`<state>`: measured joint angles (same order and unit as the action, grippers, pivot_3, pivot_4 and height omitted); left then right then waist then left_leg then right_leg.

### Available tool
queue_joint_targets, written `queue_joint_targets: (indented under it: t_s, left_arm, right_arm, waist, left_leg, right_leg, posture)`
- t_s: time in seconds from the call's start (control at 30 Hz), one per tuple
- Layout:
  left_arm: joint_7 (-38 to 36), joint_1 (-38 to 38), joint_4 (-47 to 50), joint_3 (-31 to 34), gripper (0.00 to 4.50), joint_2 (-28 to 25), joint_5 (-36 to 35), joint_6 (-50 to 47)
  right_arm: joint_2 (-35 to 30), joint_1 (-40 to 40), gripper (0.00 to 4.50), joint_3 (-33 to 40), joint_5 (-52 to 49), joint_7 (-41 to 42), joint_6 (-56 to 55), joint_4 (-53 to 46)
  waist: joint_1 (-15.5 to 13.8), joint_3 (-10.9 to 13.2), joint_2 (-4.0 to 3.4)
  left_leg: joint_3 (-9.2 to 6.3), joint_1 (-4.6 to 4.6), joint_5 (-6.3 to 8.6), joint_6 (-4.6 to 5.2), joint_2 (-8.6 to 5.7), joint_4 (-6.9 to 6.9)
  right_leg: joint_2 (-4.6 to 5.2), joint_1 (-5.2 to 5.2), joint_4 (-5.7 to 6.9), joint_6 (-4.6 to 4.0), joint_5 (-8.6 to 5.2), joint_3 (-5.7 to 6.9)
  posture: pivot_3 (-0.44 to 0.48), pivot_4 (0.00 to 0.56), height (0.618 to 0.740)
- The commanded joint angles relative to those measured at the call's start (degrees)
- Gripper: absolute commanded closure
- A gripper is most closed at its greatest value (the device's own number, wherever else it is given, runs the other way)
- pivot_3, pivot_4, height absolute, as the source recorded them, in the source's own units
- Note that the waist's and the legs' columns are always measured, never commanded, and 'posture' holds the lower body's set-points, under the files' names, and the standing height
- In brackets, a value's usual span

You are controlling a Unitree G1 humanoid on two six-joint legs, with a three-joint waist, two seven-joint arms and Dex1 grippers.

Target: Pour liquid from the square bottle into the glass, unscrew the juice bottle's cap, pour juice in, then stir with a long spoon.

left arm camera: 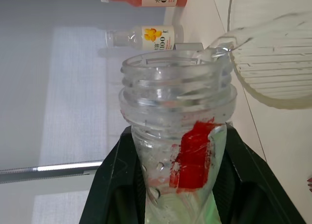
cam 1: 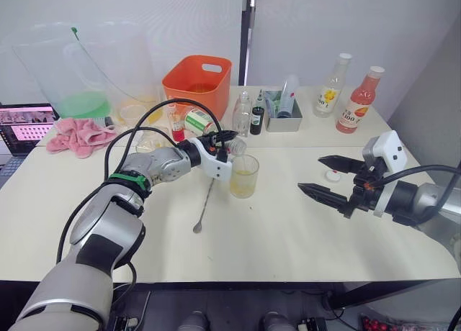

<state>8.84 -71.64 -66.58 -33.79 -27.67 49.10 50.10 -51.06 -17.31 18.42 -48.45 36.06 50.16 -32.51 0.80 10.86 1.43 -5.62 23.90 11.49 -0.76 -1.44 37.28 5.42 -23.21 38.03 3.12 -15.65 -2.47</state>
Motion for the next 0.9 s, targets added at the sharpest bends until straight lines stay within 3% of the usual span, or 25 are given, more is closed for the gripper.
queue_joint_targets:
  t_s: [0.03, 0.17, 0.27, 0.37, 0.53, 0.67, 0.9]
  left_arm:
    - [-0.36, -1.37, 1.69, 1.74, 3.30, -0.65, -2.37, 0.65]
    - [-6.55, -0.34, 0.89, 5.07, 3.30, 0.10, -8.43, 1.48]
    - [-16.99, 1.02, 1.87, 10.05, 3.30, 1.77, -18.18, 1.15]
    - [-27.97, 2.36, 4.03, 15.46, 3.30, 3.58, -28.22, -1.94]
    - [-39.95, 4.84, 10.38, 22.41, 3.30, 5.32, -40.39, -11.25]
    - [-43.95, 6.83, 18.53, 27.76, 3.30, 5.29, -47.66, -22.22]
    - [-44.84, 15.54, 43.37, 36.60, 3.30, 3.13, -60.03, -46.95]
  right_arm:
    - [-0.08, -1.03, 0.02, 0.37, 0.19, 0.23, -1.44, -0.46]
    - [0.14, -1.62, 0.02, -0.40, 0.51, 0.30, -1.59, -0.13]
    - [-0.05, -2.12, 0.02, -0.85, 0.70, 0.61, -1.66, 0.23]
    - [-0.22, -2.60, 0.02, -1.41, 0.99, 1.11, -1.67, 0.76]
    - [0.16, -4.03, 0.02, -2.13, 1.24, 2.21, -2.10, 1.75]
    - [0.60, -6.20, 0.02, -3.48, 1.47, 3.62, -2.66, 3.75]
    - [1.31, -12.71, 0.02, -8.34, 3.40, 8.14, -4.65, 9.43]
  waist:
    - [0.00, 0.00, 0.00]
    - [0.03, 0.00, 0.00]
    - [0.03, 0.00, -0.01]
    - [0.05, -0.01, -0.01]
    - [0.22, -0.01, -0.01]
    - [0.69, -0.01, -0.01]
    - [1.76, -0.02, -0.03]
  left_leg:
    - [0.00, 0.00, 0.00, 0.00, 0.00, 0.00]
    - [0.00, 0.00, 0.00, 0.00, 0.00, 0.01]
    - [0.00, 0.00, 0.00, 0.00, 0.00, 0.01]
    - [0.00, 0.00, 0.00, 0.00, 0.00, 0.05]
    - [-0.02, 0.01, 0.00, 0.00, 0.01, 0.10]
    - [-0.05, 0.01, 0.00, 0.01, 0.02, 0.17]
    - [-0.14, 0.01, 0.00, 0.01, 0.04, 0.33]
  right_leg:
    - [0.00, 0.00, 0.00, 0.00, 0.00, 0.00]
    - [0.00, -0.01, 0.00, 0.00, 0.00, 0.00]
    - [0.00, -0.01, 0.02, 0.00, 0.00, 0.00]
    - [0.00, -0.01, 0.03, 0.00, 0.00, 0.00]
    - [-0.01, -0.01, 0.05, 0.00, 0.00, 0.01]
    - [-0.04, -0.01, 0.08, -0.01, 0.00, 0.01]
    - [-0.07, 0.00, 0.19, -0.01, 0.00, 0.01]
  posture:
    - [0.000, 0.150, 0.740]
    - [0.000, 0.150, 0.740]
    - [0.000, 0.150, 0.740]
    - [0.000, 0.150, 0.740]
    - [0.000, 0.150, 0.740]
    - [0.000, 0.150, 0.740]
    - [0.000, 0.150, 0.740]
